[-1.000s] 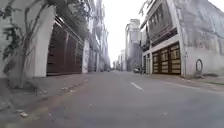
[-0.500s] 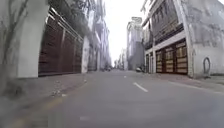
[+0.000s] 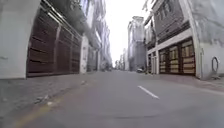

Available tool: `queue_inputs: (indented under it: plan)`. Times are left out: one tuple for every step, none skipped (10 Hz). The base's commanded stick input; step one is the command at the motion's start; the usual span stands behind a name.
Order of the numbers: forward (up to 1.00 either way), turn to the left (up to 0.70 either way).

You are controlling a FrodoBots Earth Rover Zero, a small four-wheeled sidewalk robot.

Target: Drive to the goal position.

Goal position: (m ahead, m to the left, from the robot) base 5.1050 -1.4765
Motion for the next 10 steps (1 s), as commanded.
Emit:
queue_inputs:
  plan:
    - [1.00,-0.13]
    - [1.00,0.06]
    - [1.00,0.06]
    - [1.00,0.06]
    - [1.00,0.06]
    - [1.00,0.06]
    - [1.00,0.06]
    - [1.00,0.06]
    - [1.00,0.06]
    - [1.00,0.06]
